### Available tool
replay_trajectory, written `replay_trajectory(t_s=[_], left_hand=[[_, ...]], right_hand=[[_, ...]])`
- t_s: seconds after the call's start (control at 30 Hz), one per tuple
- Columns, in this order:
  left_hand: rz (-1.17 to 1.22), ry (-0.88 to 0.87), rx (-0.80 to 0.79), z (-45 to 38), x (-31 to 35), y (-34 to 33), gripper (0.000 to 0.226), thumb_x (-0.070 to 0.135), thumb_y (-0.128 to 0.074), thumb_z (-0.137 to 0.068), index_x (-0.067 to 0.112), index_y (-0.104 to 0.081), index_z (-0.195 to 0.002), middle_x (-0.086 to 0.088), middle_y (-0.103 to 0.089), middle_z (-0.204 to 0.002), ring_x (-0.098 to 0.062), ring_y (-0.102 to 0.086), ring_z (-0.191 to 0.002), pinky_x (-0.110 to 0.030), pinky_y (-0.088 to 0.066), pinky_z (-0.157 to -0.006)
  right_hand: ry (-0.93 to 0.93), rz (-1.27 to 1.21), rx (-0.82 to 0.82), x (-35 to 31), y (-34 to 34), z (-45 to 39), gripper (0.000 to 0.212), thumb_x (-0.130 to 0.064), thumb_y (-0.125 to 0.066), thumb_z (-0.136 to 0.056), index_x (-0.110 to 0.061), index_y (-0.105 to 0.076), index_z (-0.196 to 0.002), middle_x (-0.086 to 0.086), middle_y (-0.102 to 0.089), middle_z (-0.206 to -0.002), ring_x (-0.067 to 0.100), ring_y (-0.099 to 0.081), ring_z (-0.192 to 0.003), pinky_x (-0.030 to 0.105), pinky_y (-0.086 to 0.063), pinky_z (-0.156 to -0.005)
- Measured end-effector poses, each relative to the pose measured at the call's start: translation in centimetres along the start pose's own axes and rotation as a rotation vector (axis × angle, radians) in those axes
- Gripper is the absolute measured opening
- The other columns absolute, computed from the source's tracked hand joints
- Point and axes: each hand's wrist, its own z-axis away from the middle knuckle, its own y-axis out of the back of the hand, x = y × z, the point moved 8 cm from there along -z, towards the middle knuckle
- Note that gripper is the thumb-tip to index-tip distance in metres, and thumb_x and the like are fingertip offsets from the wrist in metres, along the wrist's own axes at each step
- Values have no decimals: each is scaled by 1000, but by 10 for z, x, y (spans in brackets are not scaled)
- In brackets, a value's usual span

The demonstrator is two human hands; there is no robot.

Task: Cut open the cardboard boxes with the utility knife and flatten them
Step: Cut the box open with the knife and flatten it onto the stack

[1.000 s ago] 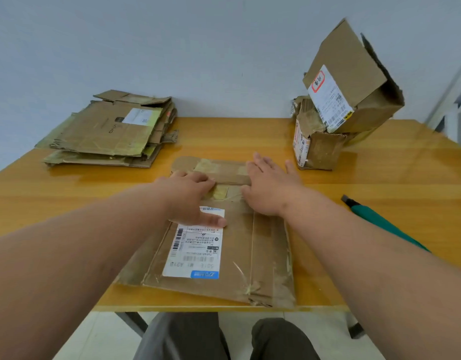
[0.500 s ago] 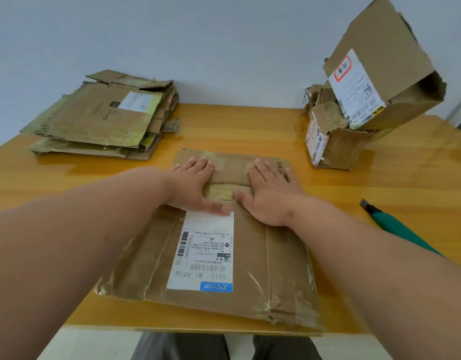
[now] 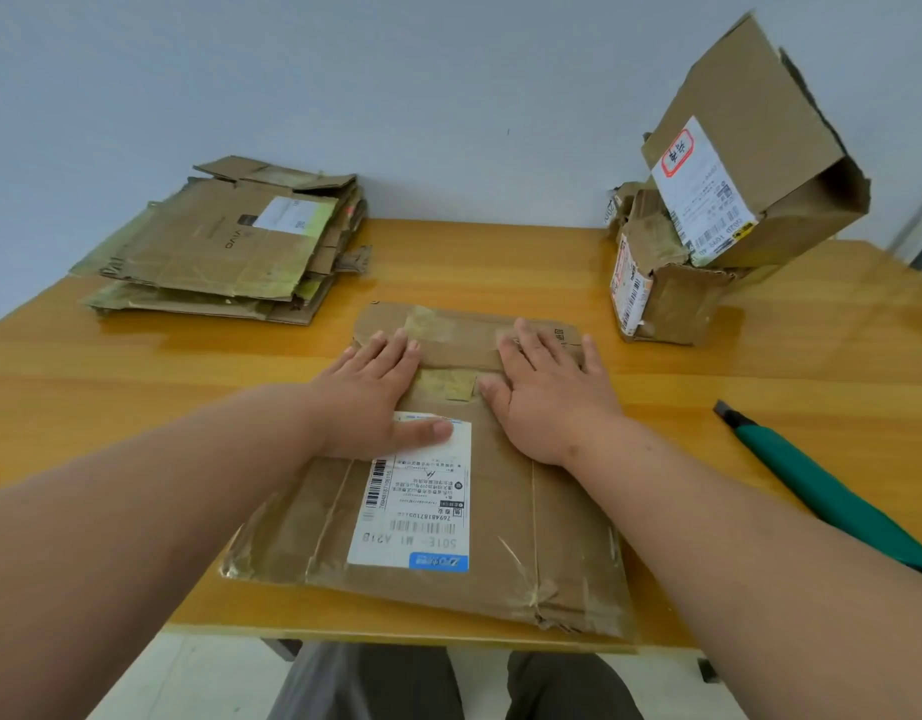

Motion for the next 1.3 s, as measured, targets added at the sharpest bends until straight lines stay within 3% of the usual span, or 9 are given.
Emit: replay_trajectory(t_s=[0.13,0.23,0.3,0.4,0.53,0.77,0.9,1.07,1.3], left_hand=[[-9,-17,-29,22,4,-9,126,96,-10,-55,20,23,-150,3,32,-155,-13,29,-142,-36,12,-117],[0,5,-12,32,8,-13,124,96,-8,-56,21,21,-150,4,29,-156,-13,26,-143,-37,11,-118],[3,25,10,35,10,-13,123,94,-5,-56,20,20,-151,2,26,-158,-14,23,-145,-37,10,-117],[6,61,55,38,12,-14,119,91,-3,-58,20,15,-153,2,20,-160,-16,17,-147,-37,7,-117],[-7,132,146,47,20,-15,97,79,-8,-79,20,5,-155,3,10,-162,-16,10,-148,-39,2,-118],[-3,38,89,81,39,-34,92,78,-3,-81,22,16,-152,4,20,-160,-14,18,-146,-36,10,-116],[-10,49,116,85,42,-33,91,77,1,-80,23,16,-152,4,18,-160,-14,17,-147,-36,9,-116],[-16,41,105,76,39,-29,93,76,6,-77,22,14,-152,4,17,-161,-14,15,-147,-38,6,-118],[60,74,220,69,34,-23,77,65,-10,-94,21,12,-153,4,22,-159,-15,21,-145,-35,9,-115]], right_hand=[[-62,50,127,-7,17,14,60,-59,-13,-97,-33,-31,-148,6,-28,-154,31,-20,-141,51,-9,-115],[-60,35,119,-16,24,25,52,-48,-22,-100,-27,-39,-144,7,-38,-148,31,-30,-135,47,-21,-110],[-61,6,22,-17,23,30,54,-43,-28,-99,-22,-31,-149,9,-31,-156,33,-29,-140,46,-21,-113],[-57,-62,-90,-21,16,49,76,-57,-30,-94,-17,-13,-156,5,-3,-166,26,-5,-151,48,-6,-120],[3,-70,-75,-34,-6,79,80,-67,-12,-94,-20,3,-157,1,15,-164,20,15,-150,50,7,-121],[-41,-46,-88,-35,-1,87,72,-61,-10,-98,-22,5,-157,-2,15,-164,19,14,-151,50,10,-120],[-22,25,-1,-55,12,95,61,-50,-22,-101,-20,-18,-155,5,-12,-164,29,-12,-149,52,-6,-120],[42,-90,-116,-56,-5,108,66,-55,-11,-101,-23,2,-157,1,13,-165,21,13,-151,44,5,-121],[24,-54,-75,-30,-3,94,67,-60,-6,-99,-29,7,-156,-5,16,-164,16,16,-150,43,7,-121]])
